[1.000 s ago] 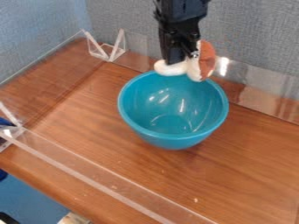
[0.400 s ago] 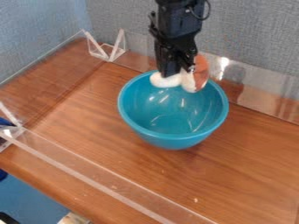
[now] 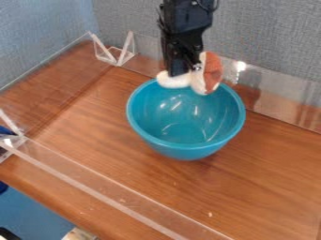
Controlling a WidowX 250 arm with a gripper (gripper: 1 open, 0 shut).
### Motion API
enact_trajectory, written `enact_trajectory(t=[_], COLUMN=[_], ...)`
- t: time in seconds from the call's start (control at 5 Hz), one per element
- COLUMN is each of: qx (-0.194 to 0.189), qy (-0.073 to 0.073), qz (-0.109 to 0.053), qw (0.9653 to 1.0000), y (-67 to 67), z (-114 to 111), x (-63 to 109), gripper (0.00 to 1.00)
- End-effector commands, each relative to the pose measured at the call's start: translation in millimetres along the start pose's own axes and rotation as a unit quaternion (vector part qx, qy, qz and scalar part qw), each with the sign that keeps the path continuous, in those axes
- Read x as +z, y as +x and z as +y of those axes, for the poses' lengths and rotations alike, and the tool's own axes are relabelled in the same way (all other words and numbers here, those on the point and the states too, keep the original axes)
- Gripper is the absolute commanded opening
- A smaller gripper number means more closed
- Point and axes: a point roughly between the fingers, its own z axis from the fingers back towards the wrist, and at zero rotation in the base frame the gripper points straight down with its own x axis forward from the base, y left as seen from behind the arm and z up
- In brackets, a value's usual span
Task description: Put the mushroom in the blue bowl
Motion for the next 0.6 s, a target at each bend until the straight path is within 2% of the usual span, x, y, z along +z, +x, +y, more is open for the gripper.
enact_trajectory(t=[0.0, 0.2, 0.4], qx=[-0.002, -0.012, -0.027], qy=[0.025, 0.027, 0.022], qz=[-0.028, -0.034, -0.029], qw=[0.9993, 0.999, 0.999], y=[12.8, 26.3, 23.3], z=[4, -3, -10], x=[22.5, 25.5, 12.2], gripper=[0.0, 0.0, 0.0])
